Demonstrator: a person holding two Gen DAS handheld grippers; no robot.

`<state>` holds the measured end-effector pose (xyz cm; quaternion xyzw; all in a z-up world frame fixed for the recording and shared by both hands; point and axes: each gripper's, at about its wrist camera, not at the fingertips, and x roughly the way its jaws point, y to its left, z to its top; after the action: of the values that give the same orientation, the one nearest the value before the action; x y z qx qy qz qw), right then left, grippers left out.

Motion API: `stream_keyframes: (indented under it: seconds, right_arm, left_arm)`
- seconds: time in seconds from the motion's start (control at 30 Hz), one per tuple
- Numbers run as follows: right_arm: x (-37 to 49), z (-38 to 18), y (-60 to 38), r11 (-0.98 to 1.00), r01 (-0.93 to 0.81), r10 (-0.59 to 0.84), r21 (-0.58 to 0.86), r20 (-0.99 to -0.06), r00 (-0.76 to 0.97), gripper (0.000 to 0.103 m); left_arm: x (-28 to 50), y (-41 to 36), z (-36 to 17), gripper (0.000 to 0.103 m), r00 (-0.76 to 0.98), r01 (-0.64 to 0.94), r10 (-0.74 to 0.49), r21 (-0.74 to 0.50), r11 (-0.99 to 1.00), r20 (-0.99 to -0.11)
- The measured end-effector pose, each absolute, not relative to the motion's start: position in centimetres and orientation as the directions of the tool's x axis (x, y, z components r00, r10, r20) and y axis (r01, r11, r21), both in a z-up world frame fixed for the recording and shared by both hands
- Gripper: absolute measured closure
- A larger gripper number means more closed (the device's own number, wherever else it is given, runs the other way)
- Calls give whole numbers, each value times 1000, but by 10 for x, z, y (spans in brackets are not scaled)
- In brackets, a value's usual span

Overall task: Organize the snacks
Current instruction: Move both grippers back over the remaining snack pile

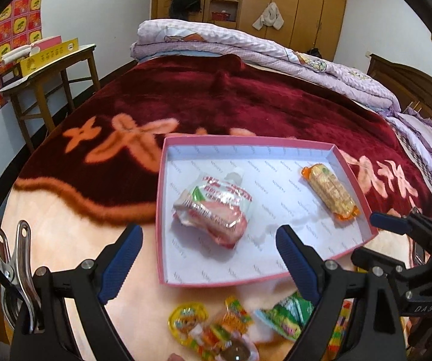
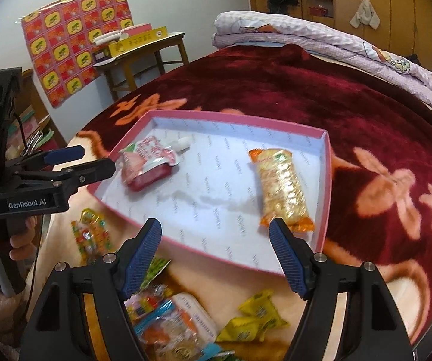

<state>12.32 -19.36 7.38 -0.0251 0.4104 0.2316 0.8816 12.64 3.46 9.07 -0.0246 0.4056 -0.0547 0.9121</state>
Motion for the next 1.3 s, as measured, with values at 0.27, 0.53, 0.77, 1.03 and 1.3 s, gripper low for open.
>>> stream_keyframes:
  seconds: [0.27,0.53,0.77,1.03,1.3]
  right_arm:
    - [99,74,-191,882,-453,391,130,-736,552,27]
    - [79,68,-191,876,-462,399,139,-746,534,27]
    - [67,60,-207,893,-429,374,140,-760,531,27]
    - [63,58,-220,917,-380,327,121,-773,543,27]
    - [63,48,-232,926,-353,315,132,-784,534,27]
  left_arm:
    - [102,37,89,10,645,53,-95,-80,995,-758]
    - [83,37,84,10,626,36,-97,-95,995,-774]
    - [72,30,72,10,601,50,-110,-100,994,-791]
    - [71,33,60,10,580,32,-107,-108,994,-807]
    - [70,30,48,12,556,34,-110,-110,993,-824]
